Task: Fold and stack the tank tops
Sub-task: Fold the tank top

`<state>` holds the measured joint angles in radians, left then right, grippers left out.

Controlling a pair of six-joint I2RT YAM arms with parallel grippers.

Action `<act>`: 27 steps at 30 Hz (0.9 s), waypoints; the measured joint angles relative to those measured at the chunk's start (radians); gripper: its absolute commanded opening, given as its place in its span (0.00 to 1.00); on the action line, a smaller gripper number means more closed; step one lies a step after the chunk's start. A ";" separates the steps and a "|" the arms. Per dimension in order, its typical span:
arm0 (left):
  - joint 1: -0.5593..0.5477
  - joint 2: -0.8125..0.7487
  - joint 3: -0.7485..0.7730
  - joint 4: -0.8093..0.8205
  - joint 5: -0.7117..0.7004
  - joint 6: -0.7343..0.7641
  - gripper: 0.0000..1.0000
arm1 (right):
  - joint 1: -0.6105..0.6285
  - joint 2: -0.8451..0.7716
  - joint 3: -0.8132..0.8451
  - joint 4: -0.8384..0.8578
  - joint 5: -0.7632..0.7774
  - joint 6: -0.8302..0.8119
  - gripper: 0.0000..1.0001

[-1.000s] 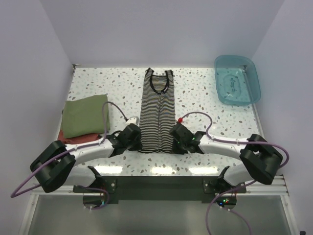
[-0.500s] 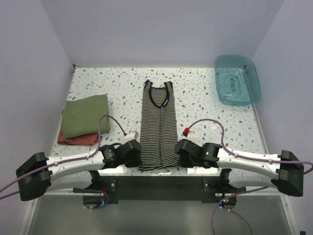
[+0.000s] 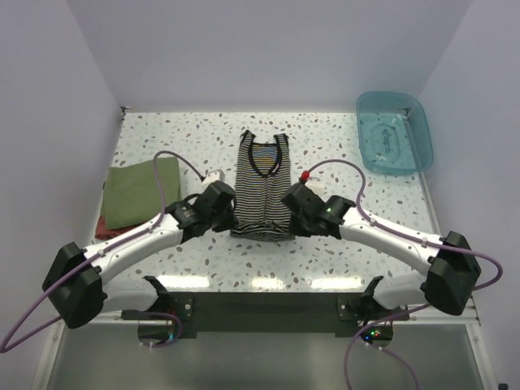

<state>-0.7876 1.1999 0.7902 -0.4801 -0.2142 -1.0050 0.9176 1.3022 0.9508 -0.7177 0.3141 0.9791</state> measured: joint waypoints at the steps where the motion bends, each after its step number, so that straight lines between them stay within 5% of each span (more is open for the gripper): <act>1: 0.022 0.029 0.021 0.003 0.002 0.017 0.00 | -0.024 0.026 0.022 0.005 -0.006 -0.021 0.00; 19: 0.367 0.686 0.483 0.249 0.169 0.224 0.01 | -0.393 0.631 0.575 0.102 -0.157 -0.298 0.04; 21: 0.389 0.754 0.520 0.291 0.203 0.232 0.19 | -0.422 0.702 0.650 0.099 -0.176 -0.309 0.16; 27: 0.423 0.845 0.563 0.406 0.283 0.242 0.50 | -0.474 0.821 0.751 0.103 -0.202 -0.341 0.57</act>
<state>-0.3645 2.0453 1.3537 -0.0742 0.0692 -0.7631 0.4435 2.1235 1.7020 -0.6151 0.1120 0.6380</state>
